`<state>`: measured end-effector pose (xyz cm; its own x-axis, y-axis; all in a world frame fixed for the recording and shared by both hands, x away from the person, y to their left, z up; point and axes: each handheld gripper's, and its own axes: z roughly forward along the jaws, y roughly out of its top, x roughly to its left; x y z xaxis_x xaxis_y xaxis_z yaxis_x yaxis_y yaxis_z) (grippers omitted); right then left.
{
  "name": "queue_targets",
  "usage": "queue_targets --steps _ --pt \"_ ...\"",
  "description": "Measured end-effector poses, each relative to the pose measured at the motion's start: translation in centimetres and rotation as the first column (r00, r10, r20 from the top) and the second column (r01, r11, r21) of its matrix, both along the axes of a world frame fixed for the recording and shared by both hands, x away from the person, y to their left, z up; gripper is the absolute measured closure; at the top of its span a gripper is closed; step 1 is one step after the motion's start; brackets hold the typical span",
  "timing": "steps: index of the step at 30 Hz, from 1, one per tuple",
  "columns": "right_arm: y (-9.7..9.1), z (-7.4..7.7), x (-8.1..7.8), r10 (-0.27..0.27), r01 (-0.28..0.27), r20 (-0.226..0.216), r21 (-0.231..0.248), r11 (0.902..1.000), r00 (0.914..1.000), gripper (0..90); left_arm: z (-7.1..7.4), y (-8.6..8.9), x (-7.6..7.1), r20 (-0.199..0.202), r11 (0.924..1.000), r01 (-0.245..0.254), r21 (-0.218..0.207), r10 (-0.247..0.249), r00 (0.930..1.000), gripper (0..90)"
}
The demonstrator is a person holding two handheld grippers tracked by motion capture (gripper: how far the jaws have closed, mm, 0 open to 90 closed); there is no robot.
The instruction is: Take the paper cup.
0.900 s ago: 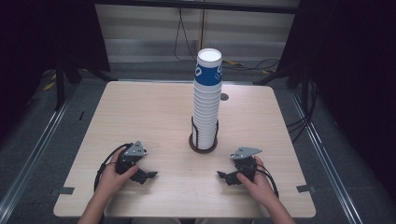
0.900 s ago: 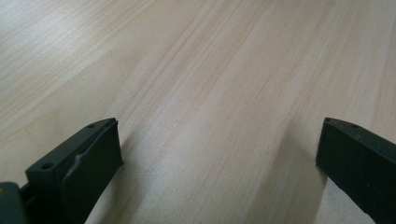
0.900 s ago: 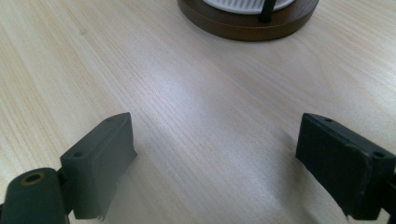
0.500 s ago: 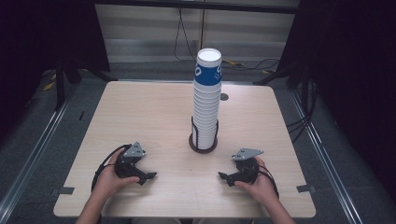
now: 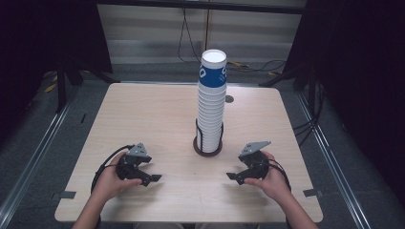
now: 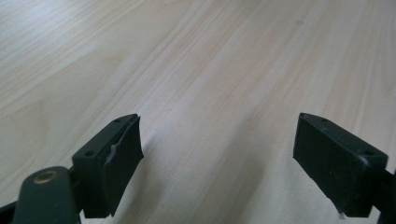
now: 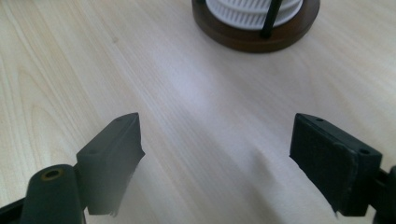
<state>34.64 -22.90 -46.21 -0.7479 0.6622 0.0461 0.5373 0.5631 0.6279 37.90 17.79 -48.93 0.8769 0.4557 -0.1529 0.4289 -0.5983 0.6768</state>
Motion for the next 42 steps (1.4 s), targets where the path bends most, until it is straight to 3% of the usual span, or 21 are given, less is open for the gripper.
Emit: queue_targets --steps 8,9,12,15,18,19,21,29,36,42 --pt "0.1 2.6 0.9 0.023 -0.023 -0.004 0.054 0.9983 0.9997 16.4 2.2 -1.1 0.4 -0.012 0.9998 0.018 -0.012 -0.018 0.9998 15.5" --pt "0.1 3.4 1.1 0.021 -0.021 -0.003 0.072 0.9972 0.9998 16.4 3.0 -1.3 0.7 -0.033 0.9998 0.02 -0.002 -0.02 0.9993 15.5" --pt "0.3 4.1 1.4 0.028 -0.029 0.016 0.066 0.9974 0.9995 16.3 3.5 -1.5 1.1 -0.034 0.9995 0.021 -0.023 -0.021 0.9992 15.6" --pt "0.4 5.5 1.8 0.043 -0.045 0.028 0.073 0.9963 0.9987 16.3 4.8 -1.8 1.7 -0.016 0.9999 0.016 -0.002 -0.016 0.9997 15.6" --pt "0.5 6.6 2.2 0.041 -0.043 0.041 0.06 0.9972 0.9983 16.3 5.3 -2.0 1.9 -0.021 0.9998 0.017 -0.005 -0.018 0.9996 15.6" --pt "0.5 7.0 2.3 0.043 -0.046 0.049 0.06 0.9971 0.9979 16.3 5.9 -2.2 2.1 -0.022 0.9997 0.02 0.013 -0.02 0.9996 15.6" --pt "0.5 7.6 2.6 0.044 -0.047 0.045 0.079 0.9958 0.998 16.4 6.5 -2.3 2.3 -0.021 0.9995 0.03 0.012 -0.029 0.9994 15.6" --pt "0.8 9.8 3.5 0.063 -0.067 0.056 0.077 0.9947 0.9965 16.3 8.8 -3.1 2.9 -0.023 0.9986 0.05 0.013 -0.05 0.9985 15.8" --pt "1.0 11.8 4.2 0.077 -0.084 0.07 0.094 0.992 0.9945 15.7 10.4 -3.9 3.5 -0.017 0.999 0.044 0.006 -0.044 0.9989 15.8" --pt "1.4 13.3 4.6 0.104 -0.11 0.087 0.069 0.9915 0.9908 14.7 11.8 -4.5 4.6 -0.009 0.9986 0.051 0.014 -0.051 0.9987 15.9"
